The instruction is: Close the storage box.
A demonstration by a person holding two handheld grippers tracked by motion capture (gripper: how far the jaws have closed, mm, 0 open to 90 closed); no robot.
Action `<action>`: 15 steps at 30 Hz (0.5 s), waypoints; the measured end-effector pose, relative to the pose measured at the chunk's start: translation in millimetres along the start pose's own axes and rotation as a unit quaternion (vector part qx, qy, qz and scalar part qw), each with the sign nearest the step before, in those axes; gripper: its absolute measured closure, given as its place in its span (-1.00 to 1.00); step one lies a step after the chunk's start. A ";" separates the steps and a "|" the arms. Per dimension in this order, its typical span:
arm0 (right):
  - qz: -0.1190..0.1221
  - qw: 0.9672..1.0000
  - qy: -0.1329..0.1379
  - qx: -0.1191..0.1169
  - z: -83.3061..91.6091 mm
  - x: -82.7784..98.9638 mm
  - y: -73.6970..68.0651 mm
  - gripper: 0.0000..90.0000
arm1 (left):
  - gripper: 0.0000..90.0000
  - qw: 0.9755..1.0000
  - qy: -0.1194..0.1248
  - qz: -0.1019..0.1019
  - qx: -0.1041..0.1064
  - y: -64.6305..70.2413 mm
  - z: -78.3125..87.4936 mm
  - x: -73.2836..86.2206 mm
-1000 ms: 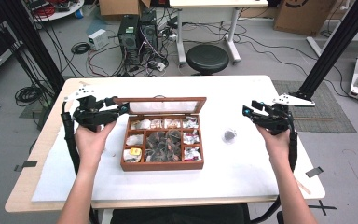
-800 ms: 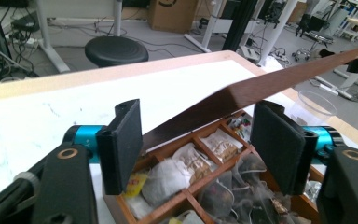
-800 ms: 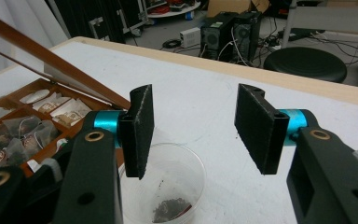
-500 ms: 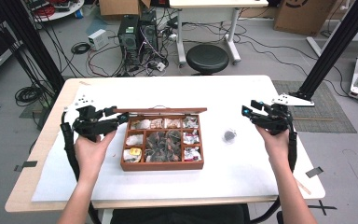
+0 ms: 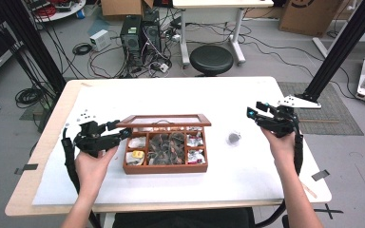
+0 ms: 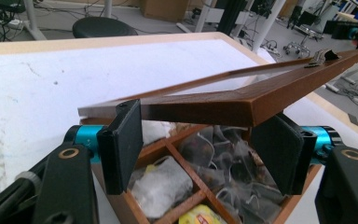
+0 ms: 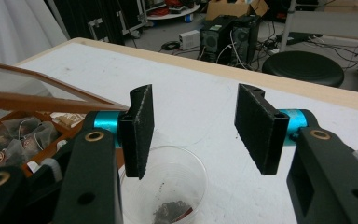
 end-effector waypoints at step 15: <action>0.001 1.000 -0.001 0.002 -0.6 0.0 -1.6 0.07 | -0.21 0.999 -0.022 -0.019 -0.019 3.1 6.2 42.3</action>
Point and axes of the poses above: each handheld gripper's, and its own axes: z roughly backward along the jaws, x roughly out of its underside, y roughly to its right, the point moved 6 cm from there along -z, roughly forward along the jaws, and after that the axes turned 8 degrees about z, right-handed, at the moved point
